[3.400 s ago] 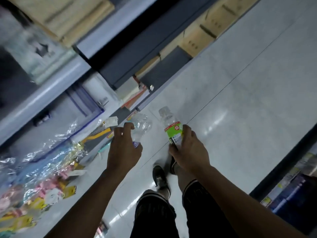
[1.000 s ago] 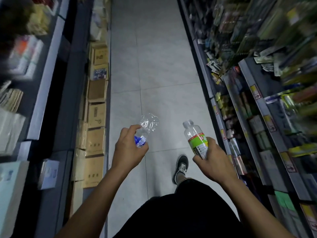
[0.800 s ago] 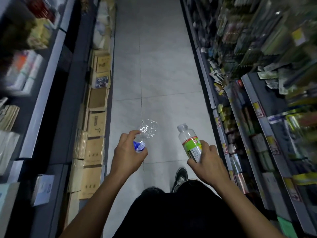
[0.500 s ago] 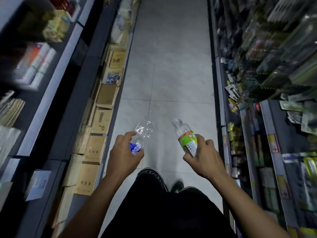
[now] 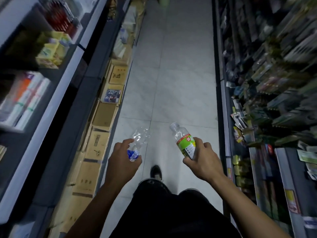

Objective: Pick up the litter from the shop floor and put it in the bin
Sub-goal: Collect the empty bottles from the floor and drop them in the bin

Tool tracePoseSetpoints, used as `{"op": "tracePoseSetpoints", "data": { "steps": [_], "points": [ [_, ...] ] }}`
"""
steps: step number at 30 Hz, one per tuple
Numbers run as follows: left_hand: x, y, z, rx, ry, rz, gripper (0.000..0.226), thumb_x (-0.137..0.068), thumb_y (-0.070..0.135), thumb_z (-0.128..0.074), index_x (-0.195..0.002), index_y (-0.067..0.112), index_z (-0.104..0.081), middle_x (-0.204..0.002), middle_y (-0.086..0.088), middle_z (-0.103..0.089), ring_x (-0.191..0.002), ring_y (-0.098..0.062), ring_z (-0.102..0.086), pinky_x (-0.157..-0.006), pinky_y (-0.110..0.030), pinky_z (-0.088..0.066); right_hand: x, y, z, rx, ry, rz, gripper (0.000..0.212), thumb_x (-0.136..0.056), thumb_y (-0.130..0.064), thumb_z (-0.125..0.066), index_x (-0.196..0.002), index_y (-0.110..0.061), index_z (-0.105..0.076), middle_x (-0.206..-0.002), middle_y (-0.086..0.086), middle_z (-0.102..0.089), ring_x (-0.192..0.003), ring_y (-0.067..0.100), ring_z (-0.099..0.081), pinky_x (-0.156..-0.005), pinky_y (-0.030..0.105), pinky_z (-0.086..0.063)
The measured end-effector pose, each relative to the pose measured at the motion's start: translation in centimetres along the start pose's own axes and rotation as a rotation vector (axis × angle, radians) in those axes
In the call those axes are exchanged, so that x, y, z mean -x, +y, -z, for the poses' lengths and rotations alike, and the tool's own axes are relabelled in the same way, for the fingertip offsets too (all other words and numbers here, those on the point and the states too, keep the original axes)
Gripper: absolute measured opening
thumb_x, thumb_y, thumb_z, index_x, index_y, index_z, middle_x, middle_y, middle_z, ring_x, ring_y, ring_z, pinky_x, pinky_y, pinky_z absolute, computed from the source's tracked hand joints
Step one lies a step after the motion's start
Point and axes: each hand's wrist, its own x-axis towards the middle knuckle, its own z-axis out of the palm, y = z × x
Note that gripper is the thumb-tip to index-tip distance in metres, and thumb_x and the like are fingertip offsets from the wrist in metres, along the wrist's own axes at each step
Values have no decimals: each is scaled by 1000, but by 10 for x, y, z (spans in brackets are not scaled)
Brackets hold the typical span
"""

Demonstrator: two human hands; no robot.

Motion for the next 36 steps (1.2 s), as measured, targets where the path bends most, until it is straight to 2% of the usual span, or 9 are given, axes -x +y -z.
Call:
{"op": "tracePoseSetpoints", "data": {
  "steps": [5,11,14,18,22,27,32,34,36],
  "points": [
    [-81,33,7,-52,-73,-118,60,-82,28,-79,-135,32,-51,-115,6,-55,-77,1,-56,-61,-7,-37,-54,-15,21,-11,52,-78,76,-73,-48,-67,-140,-32,-33,-111,2,-42,-74,32,-53,-63,36,-44],
    [-168,95,0,-70,-120,-213,61,-82,28,-78,-135,37,-50,-109,11,-50,-77,-1,-57,-60,-6,-38,-105,-2,47,-97,57,-159,81,-70,-51,-67,-141,-33,-33,-113,4,-44,-84,35,-61,-70,42,-53],
    [-213,130,-12,-68,-128,-268,61,-81,28,-78,-134,38,-50,-110,10,-50,-80,-1,-57,-65,-11,-44,-141,7,62,-124,79,-192,79,-70,-52,-67,-139,-34,-34,-111,2,-43,-85,34,-61,-71,42,-53],
    [-273,174,-30,-79,-127,-308,61,-80,29,-79,-134,35,-51,-112,7,-51,-87,-9,-59,-71,-19,-49,-203,19,89,-179,111,-215,83,-66,-59,-61,-140,-35,-34,-111,0,-42,-84,31,-59,-67,37,-48],
    [-322,215,-41,-93,-129,-289,61,-82,31,-79,-135,35,-50,-115,7,-51,-93,-11,-60,-73,-22,-52,-267,25,121,-206,125,-192,82,-68,-53,-64,-142,-34,-34,-110,-1,-42,-85,31,-59,-68,38,-49],
    [-377,245,-47,-87,-76,-205,65,-81,29,-81,-138,29,-50,-121,3,-55,-92,-10,-61,-70,-13,-46,-356,18,166,-171,91,-105,76,-71,-49,-66,-139,-34,-35,-109,-2,-40,-80,30,-58,-64,36,-46],
    [-423,255,-43,-27,-22,-87,66,-80,28,-81,-138,28,-49,-124,-1,-55,-96,-11,-61,-85,-32,-58,-442,-1,203,-130,71,1,75,-72,-48,-67,-139,-32,-37,-110,0,-41,-82,32,-60,-66,37,-50],
    [-442,253,-38,-41,13,-77,67,-78,30,-82,-137,28,-49,-122,-2,-56,-95,-13,-62,-81,-32,-59,-475,-14,216,-116,66,42,74,-72,-47,-67,-139,-32,-37,-110,1,-43,-82,31,-59,-66,37,-49],
    [-465,251,-32,-71,58,-102,67,-77,30,-84,-136,24,-52,-117,-4,-58,-91,-14,-63,-76,-27,-58,-508,-28,227,-98,56,76,74,-73,-47,-67,-139,-32,-37,-110,1,-43,-79,30,-59,-65,36,-49]
  ]
}}
